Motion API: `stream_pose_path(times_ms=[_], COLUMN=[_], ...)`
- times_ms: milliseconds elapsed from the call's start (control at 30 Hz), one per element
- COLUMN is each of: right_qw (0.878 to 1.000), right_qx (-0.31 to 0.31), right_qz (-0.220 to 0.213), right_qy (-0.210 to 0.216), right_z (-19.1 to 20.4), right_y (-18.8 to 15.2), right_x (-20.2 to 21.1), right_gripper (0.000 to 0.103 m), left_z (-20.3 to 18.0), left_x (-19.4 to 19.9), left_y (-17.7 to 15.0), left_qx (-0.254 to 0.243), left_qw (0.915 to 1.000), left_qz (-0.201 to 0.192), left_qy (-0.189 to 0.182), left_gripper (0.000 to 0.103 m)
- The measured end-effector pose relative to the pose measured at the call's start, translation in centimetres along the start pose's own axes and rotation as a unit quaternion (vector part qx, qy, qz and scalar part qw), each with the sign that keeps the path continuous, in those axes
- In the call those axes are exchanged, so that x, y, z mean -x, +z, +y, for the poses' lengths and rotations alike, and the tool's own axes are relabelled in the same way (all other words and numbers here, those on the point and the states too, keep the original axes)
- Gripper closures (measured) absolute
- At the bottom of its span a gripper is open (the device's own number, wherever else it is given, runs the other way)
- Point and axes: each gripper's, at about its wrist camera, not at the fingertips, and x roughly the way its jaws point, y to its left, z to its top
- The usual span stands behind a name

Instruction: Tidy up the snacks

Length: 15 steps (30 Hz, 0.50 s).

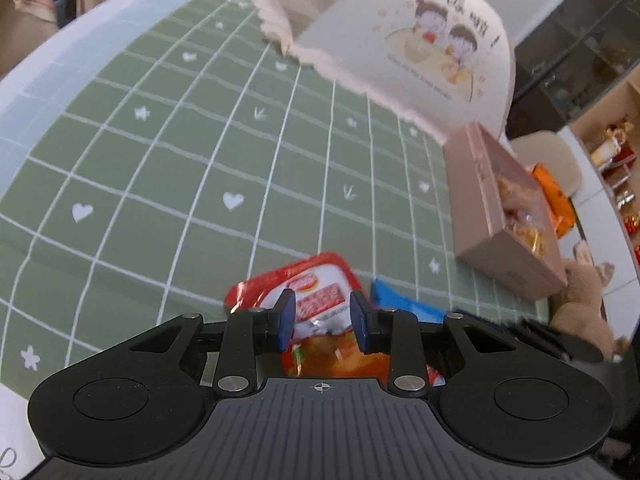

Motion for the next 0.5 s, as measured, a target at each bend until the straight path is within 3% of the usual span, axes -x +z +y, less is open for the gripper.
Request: stream_pose_path(times_ms=[67,233,333,400,500], right_qw=[1.000,0.999,0.999,0.999,0.997], right_qx=[-0.004,-0.006,0.009,0.045,0.068], right_qz=[-0.014,0.005,0.026,0.019,0.046], right_qy=[0.019,0.041,0.030,0.004,0.011], right_z=[0.4,3.9,6.2,7.7,8.3], right_y=[0.0,1.2,1.6,1.6,1.3], right_x=[1.1,-1.4,-4.5,-5.5,-6.6], right_gripper=[0.024,0.022,0.021,0.014,0.017], left_z=[0.1,2.2,3.2,3.6,4.0], left_x=[0.8,2.5,3.2,3.7,4.1], left_y=[0.2,0.6,0.1,-0.5,-1.2], left_qx=[0.003,0.038,0.053,0.056,0.062], left_qw=[0.9993,0.9945,0.9928,0.9926,0.9922], left_qz=[-0.024,-0.052,-0.052,-0.050,-0.045], left_qy=[0.027,0.082,0.094,0.096,0.099], left_gripper=[0.070,0.070,0.070,0.070,0.070])
